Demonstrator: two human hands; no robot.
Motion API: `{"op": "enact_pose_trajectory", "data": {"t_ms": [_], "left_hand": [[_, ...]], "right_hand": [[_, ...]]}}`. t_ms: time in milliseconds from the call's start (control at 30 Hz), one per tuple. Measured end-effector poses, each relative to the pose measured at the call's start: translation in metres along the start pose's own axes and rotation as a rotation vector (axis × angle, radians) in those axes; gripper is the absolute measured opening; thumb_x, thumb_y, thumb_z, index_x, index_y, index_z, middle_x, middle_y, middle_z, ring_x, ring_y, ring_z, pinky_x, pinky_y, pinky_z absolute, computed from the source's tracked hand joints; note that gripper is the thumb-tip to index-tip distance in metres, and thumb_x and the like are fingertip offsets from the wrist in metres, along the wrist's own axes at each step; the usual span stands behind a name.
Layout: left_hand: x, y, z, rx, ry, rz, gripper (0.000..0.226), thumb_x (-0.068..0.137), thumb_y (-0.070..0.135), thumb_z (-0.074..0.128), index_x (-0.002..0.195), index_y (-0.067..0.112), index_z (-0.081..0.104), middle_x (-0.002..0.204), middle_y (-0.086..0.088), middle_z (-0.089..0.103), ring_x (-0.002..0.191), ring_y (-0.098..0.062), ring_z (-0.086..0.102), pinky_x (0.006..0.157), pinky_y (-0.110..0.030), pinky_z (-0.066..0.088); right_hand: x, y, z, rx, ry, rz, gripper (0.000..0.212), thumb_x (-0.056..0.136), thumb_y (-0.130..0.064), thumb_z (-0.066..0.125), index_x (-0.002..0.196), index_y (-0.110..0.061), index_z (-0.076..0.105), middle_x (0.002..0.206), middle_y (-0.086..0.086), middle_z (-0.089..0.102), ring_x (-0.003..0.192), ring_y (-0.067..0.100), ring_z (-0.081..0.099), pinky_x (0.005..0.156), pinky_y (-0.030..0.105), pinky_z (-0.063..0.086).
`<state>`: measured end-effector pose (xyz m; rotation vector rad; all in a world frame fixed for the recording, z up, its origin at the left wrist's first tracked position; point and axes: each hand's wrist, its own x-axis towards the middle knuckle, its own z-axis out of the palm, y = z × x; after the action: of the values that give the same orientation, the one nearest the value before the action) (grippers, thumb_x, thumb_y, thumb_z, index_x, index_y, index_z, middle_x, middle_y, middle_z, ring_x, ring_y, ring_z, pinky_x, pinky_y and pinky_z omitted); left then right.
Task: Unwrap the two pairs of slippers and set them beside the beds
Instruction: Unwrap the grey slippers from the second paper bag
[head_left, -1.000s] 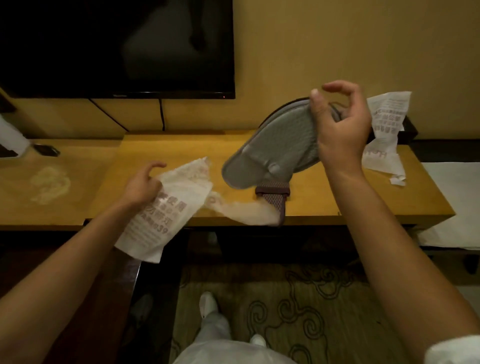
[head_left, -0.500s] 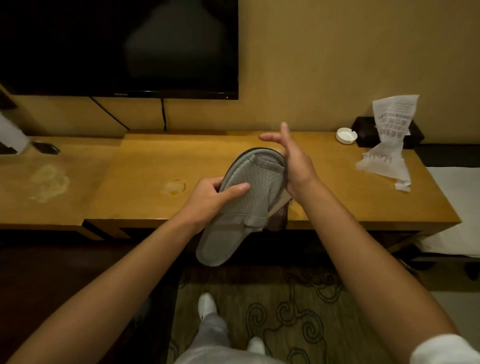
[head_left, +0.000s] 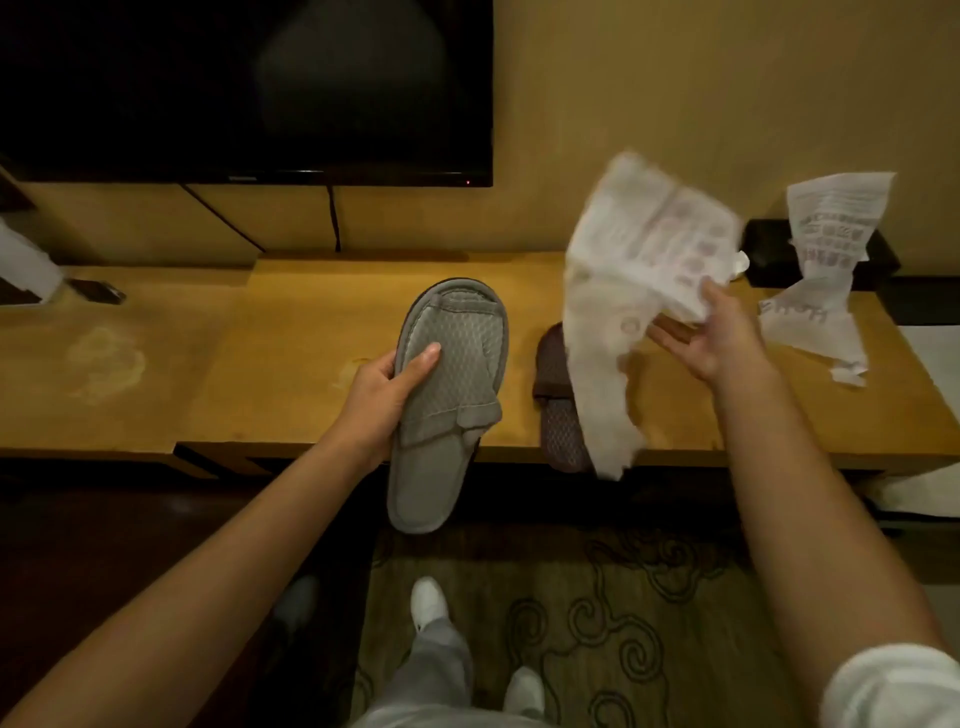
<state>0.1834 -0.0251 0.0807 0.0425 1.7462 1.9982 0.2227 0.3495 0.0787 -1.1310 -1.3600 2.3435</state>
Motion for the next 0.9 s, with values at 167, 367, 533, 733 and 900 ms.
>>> {"op": "enact_pose_trajectory", "data": {"t_ms": [167, 367, 533, 733, 900], "left_hand": [[0.024, -0.005, -0.028, -0.016, 0.058, -0.033, 0.04, 0.086, 0.047, 0.073, 0.112, 0.018, 0.072, 0.113, -0.005, 0.076, 0.103, -0.022, 0.074, 0.074, -0.029, 0.06], [0.053, -0.008, -0.051, -0.017, 0.05, -0.048, 0.049, 0.084, 0.051, 0.071, 0.12, 0.019, 0.068, 0.117, -0.005, 0.075, 0.107, -0.023, 0.072, 0.081, -0.036, 0.059], [0.074, -0.005, -0.084, 0.078, 0.14, -0.002, 0.051, 0.087, 0.053, 0.069, 0.132, 0.032, 0.058, 0.122, 0.004, 0.07, 0.112, -0.02, 0.069, 0.085, -0.038, 0.059], [0.086, 0.005, -0.121, 0.014, 0.167, 0.045, 0.045, 0.095, 0.041, 0.065, 0.139, 0.04, 0.053, 0.129, 0.006, 0.066, 0.116, -0.019, 0.066, 0.088, -0.038, 0.058], [0.061, 0.013, -0.15, -0.075, 0.304, 0.13, 0.033, 0.097, 0.04, 0.064, 0.129, 0.034, 0.062, 0.12, 0.006, 0.072, 0.107, -0.012, 0.07, 0.076, -0.025, 0.059]], "right_hand": [[0.035, 0.054, -0.006, -0.51, 0.161, 0.249, 0.08, 0.092, -0.069, 0.051, 0.142, -0.007, 0.049, 0.131, 0.014, 0.058, 0.107, 0.032, 0.062, 0.084, 0.044, 0.054], [0.038, 0.157, 0.033, -0.983, 0.229, 0.196, 0.072, 0.08, -0.051, 0.079, 0.132, -0.005, 0.058, 0.13, 0.015, 0.065, 0.112, 0.036, 0.064, 0.089, 0.042, 0.056], [0.05, 0.175, 0.06, -0.645, 0.197, 0.244, 0.07, 0.072, -0.027, 0.091, 0.13, -0.003, 0.059, 0.134, 0.011, 0.063, 0.12, 0.034, 0.06, 0.099, 0.046, 0.054], [0.036, 0.152, 0.119, -0.567, 0.035, 0.098, 0.037, 0.087, -0.017, 0.077, 0.121, -0.012, 0.064, 0.12, 0.011, 0.072, 0.099, 0.031, 0.07, 0.083, 0.044, 0.059], [0.002, 0.112, 0.177, -0.462, -0.284, 0.136, 0.024, 0.091, -0.02, 0.072, 0.114, -0.017, 0.067, 0.098, 0.007, 0.08, 0.078, 0.025, 0.078, 0.059, 0.033, 0.06]]}}
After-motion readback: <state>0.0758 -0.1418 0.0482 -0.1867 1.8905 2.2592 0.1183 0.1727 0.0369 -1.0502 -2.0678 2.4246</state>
